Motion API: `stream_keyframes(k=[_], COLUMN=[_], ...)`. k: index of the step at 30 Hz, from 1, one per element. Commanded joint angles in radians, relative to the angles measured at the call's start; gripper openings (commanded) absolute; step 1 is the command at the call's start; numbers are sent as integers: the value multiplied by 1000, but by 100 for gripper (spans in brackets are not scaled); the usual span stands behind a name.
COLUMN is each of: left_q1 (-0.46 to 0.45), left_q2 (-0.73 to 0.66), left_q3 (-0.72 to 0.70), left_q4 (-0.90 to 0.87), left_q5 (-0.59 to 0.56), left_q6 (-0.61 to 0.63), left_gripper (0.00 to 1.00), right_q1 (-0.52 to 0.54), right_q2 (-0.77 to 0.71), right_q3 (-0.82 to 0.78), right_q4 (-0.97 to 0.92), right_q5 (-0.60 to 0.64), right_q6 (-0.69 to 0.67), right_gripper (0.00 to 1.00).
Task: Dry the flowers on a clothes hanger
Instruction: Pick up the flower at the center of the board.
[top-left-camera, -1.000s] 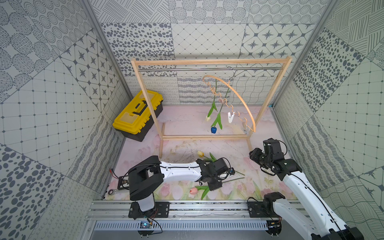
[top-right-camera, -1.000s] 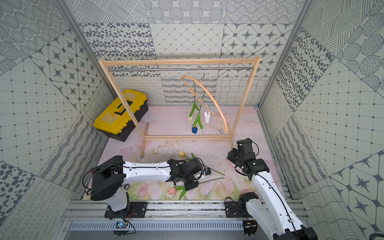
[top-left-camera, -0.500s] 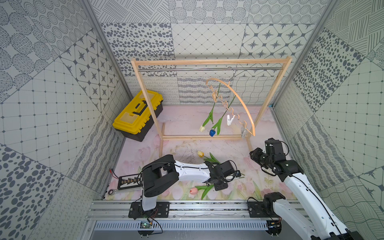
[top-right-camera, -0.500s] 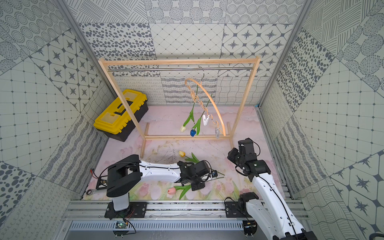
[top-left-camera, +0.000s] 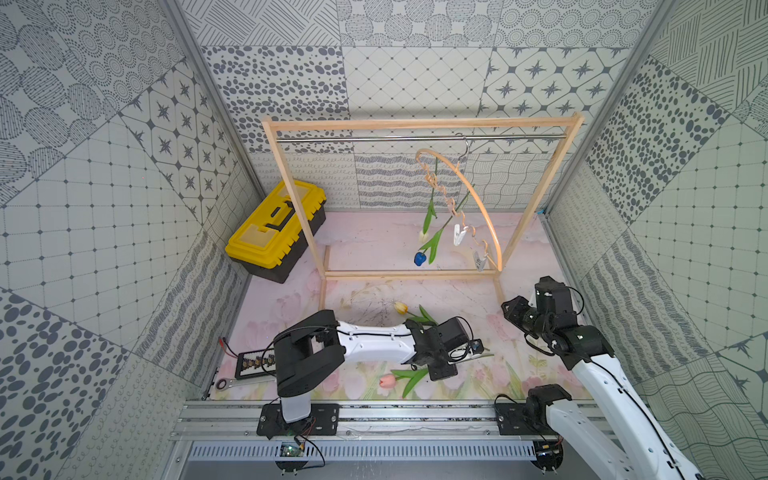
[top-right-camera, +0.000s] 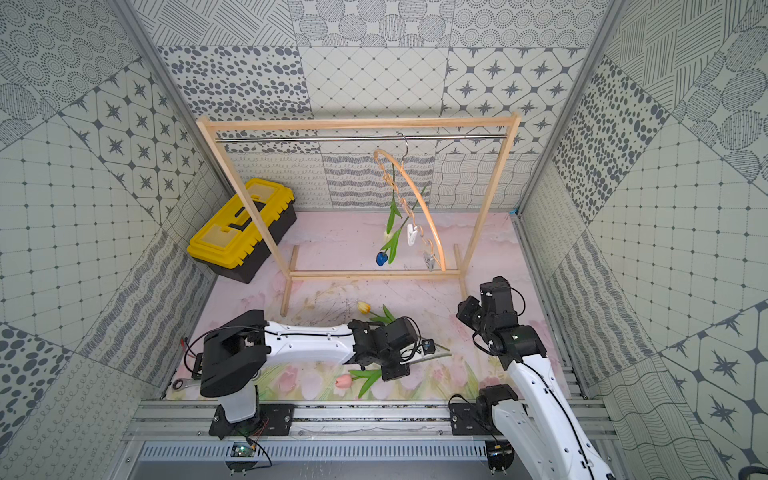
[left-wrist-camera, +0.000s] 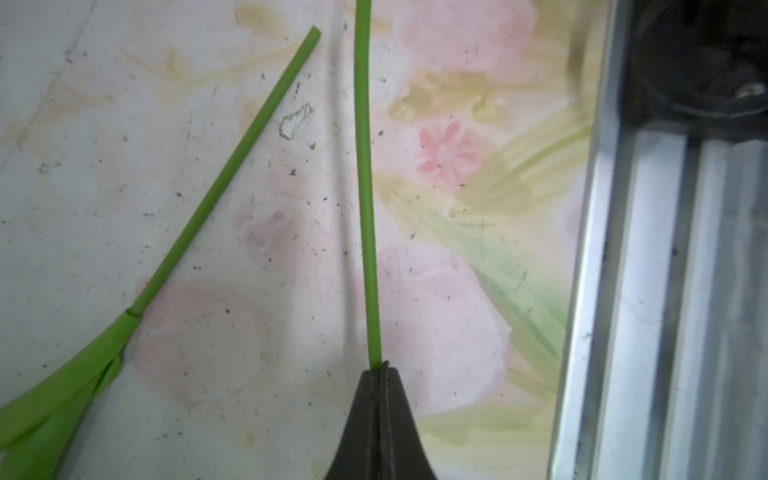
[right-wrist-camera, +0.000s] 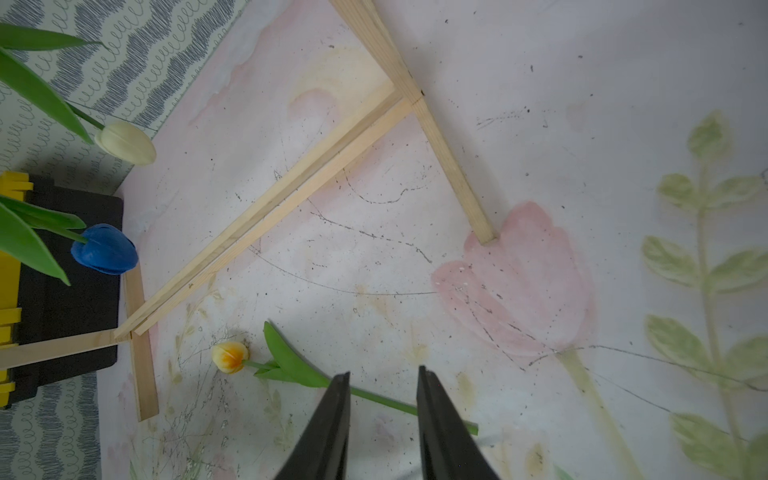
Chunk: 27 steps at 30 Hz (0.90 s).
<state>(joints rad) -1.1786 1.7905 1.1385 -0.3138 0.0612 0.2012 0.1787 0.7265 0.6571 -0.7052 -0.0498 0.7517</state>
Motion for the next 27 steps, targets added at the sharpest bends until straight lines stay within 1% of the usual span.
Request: stream_keyframes(k=[1,3,4,7,9,10,12,14,15,16,19,22,25,27], left_q1=[78,145,188,283,322,338,371,395,398,398,398,399,398,396], left_q2=[-144,-216,-258,-365,-407,-420,-438,-448,-453,-462,-462,-436,-414,-416], left_q3=[2,-46,-87,-210,-262,-282,-328,-385,-402,-422,-479,-491,-511,-511], left_q4=[-34,63,143,388,488,524,603,716,750,802,979,1077,1171,1173], left_q5=[161,225,272,319,322,333,322,305,297,287,258,261,265,263], left_q6=[-60,-162,-234,-460,-564,-608,-719,-854,-898,-943,-1080,-1165,-1228,-1232], left_gripper=[0,0,0,0,0,0,0,0,0,0,0,0,0,0], right_q1=[-5,-5,-5,-4,-4,-3,-1,7,27,68,232,358,401,405], right_q2=[-64,-107,-127,-163,-167,-164,-164,-160,-152,-144,-104,-37,11,38], right_q3=[4,-14,-22,-49,-63,-72,-102,-146,-154,-155,-154,-164,-172,-171], right_q4=[90,153,192,281,308,338,423,536,564,564,570,635,709,744], right_q5=[-64,-121,-155,-254,-295,-337,-448,-587,-622,-621,-550,-496,-467,-459], right_q6=[-20,-28,-32,-48,-56,-62,-56,-37,-39,-54,-89,-78,-50,-35], right_gripper=[32,32,32,32,32,32,32,32,33,32,32,34,40,42])
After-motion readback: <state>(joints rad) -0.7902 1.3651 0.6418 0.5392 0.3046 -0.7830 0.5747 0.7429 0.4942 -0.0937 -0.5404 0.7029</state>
